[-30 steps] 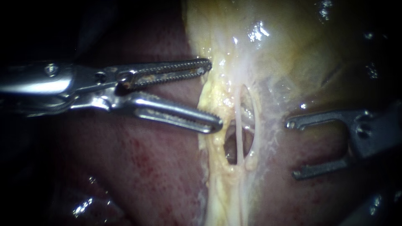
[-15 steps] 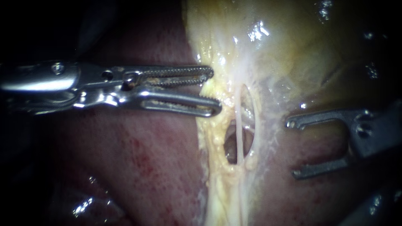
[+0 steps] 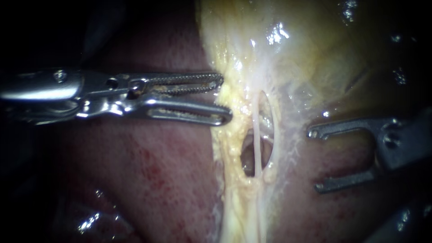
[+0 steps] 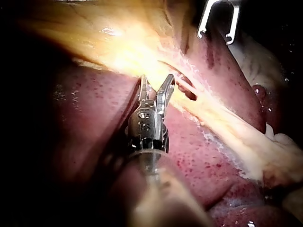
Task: Grabbing gallbladder
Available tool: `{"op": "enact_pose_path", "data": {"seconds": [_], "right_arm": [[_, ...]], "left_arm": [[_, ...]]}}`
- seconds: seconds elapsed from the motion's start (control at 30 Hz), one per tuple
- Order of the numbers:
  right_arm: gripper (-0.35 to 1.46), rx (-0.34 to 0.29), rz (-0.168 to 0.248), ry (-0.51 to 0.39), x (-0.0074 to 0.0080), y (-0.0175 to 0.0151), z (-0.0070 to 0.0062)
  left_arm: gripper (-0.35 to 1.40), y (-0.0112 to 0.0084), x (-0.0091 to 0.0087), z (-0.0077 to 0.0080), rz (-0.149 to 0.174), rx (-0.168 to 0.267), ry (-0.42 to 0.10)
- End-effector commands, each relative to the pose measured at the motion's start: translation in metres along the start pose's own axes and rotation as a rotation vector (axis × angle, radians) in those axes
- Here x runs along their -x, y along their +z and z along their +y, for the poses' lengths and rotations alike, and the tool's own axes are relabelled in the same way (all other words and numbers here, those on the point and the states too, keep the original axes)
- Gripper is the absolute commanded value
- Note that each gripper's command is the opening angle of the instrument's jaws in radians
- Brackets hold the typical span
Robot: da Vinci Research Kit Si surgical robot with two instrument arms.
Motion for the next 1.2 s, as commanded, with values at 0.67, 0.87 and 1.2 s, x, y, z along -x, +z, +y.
{"op": "enact_pose_path", "data": {"seconds": [0.67, 0.87, 1.2], "right_arm": [[0.49, -0.001, 0.000, 0.004, 0.0000, 0.0000, 0.0000], [0.49, -0.001, 0.000, 0.004, 0.0000, 0.0000, 0.0000], [0.49, -0.001, 0.000, 0.003, 0.0000, 0.0000, -0.0001]], "left_arm": [[-0.18, 0.0012, 0.0000, -0.0005, 0.012, 0.019, -0.038], [-0.35, 0.0013, 0.0001, -0.0005, 0.024, 0.021, -0.039], [-0.35, 0.0011, 0.0001, -0.0007, 0.029, 0.029, -0.040]]}}
